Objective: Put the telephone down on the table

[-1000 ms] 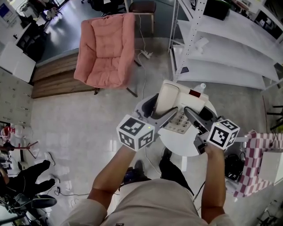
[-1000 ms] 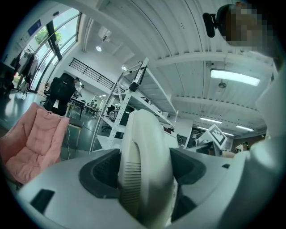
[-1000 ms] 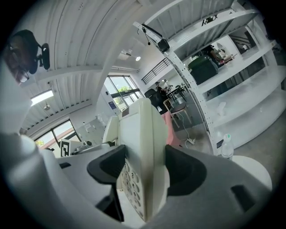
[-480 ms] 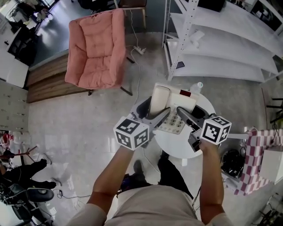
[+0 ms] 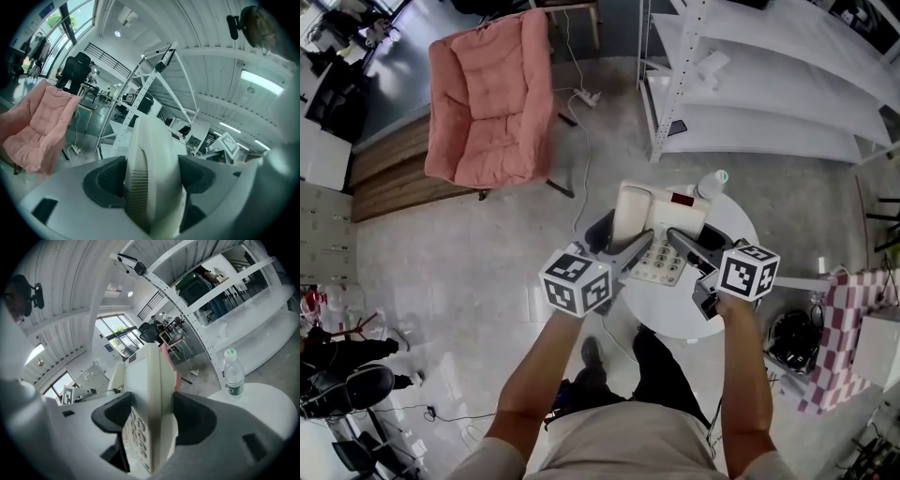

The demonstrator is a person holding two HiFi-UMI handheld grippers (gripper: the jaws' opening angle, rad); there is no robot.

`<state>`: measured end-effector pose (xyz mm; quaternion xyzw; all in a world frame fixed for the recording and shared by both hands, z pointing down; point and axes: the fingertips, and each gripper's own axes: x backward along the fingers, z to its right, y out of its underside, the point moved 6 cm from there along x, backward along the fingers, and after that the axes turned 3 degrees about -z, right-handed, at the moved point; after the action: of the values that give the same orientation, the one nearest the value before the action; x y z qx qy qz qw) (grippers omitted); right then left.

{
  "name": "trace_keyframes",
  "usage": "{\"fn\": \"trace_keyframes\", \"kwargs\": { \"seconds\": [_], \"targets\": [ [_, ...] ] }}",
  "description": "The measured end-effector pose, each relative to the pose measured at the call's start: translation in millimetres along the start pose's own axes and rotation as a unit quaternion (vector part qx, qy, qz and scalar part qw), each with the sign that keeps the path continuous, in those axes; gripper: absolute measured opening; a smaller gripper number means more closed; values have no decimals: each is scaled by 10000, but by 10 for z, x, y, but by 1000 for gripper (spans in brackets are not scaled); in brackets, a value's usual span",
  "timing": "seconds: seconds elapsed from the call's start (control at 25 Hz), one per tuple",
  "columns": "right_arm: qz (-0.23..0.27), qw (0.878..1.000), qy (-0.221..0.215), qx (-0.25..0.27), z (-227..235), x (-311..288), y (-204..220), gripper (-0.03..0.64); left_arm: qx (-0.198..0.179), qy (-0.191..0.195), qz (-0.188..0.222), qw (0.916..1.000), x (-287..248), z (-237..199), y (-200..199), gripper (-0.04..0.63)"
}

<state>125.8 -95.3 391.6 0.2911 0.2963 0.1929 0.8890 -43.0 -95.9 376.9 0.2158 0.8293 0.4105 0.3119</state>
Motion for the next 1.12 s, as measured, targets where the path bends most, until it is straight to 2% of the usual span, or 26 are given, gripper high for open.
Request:
{"fn": "trace_keyframes", "kwargs": {
  "seconds": [1.12],
  "targets": [
    [-424,9974,64,-574,1047,-609,609,262,726,-352,-569,9951,-675,-676,931,334]
  ]
}}
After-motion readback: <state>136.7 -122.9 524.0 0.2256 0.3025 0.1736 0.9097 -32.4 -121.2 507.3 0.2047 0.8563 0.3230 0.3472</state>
